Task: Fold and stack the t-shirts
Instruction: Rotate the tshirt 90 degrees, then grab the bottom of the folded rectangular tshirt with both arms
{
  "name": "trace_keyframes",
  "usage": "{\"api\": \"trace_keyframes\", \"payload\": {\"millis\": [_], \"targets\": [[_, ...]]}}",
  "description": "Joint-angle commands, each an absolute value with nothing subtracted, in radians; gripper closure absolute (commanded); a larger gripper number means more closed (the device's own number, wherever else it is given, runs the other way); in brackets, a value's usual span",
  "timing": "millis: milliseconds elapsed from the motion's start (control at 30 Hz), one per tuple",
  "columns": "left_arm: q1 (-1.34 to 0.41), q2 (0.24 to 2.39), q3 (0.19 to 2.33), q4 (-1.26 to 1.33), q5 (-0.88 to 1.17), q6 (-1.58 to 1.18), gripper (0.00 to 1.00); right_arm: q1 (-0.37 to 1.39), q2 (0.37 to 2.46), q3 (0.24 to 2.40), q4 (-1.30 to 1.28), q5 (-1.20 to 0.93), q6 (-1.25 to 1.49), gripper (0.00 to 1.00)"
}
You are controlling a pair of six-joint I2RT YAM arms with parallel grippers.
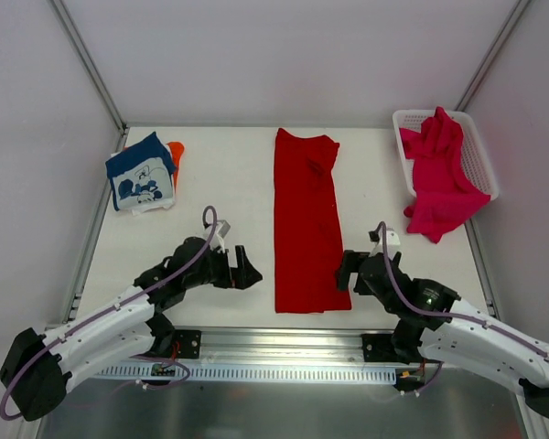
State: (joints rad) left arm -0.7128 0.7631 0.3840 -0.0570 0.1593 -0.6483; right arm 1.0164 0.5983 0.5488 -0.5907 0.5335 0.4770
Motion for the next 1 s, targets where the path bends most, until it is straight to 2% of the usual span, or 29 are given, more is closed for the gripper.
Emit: {"api": "trace_keyframes", "payload": {"millis": [0,133,200,467,533,667,767,833,867,967], "targets": [[-0.771,0.756,0.327,0.135,0.115,-0.776,0.01,1.020,0.575,0.470,-0.646,0.517,0.607,0.00],[-0.860,0.879,0.275,0.285,0.124,-0.833,0.04,1.020,0.597,0.396,-0.572,0.462,0.660,0.01],[-0.906,0.957,0.265,0.337,0.085,-0.853,0.06,1.022,0.621,0.370,-0.552,0.453,0.684,0.06],[-1.101,1.216,0.265,0.601,-0.021,-0.966,0.10,1.023,0.609,0.313,-0.526,0.440,0.732,0.10],[-1.120,1.259,0.255,0.639,-0.044,-0.997,0.12,1.025,0.597,0.296,-0.526,0.436,0.744,0.12],[-1.172,1.313,0.271,0.667,-0.071,-1.011,0.21,1.026,0.575,0.273,-0.526,0.428,0.761,0.14],[-1.195,1.345,0.294,0.667,-0.086,-1.014,0.23,1.029,0.584,0.262,-0.509,0.425,0.772,0.19],[-1.204,1.364,0.305,0.667,-0.089,-1.019,0.23,1.034,0.597,0.262,-0.494,0.420,0.773,0.31],[-1.204,1.368,0.307,0.667,-0.090,-1.019,0.23,1.035,0.612,0.262,-0.488,0.419,0.773,0.42],[-1.206,1.362,0.304,0.663,-0.097,-1.015,0.24,1.040,0.638,0.270,-0.483,0.425,0.776,0.59]]}}
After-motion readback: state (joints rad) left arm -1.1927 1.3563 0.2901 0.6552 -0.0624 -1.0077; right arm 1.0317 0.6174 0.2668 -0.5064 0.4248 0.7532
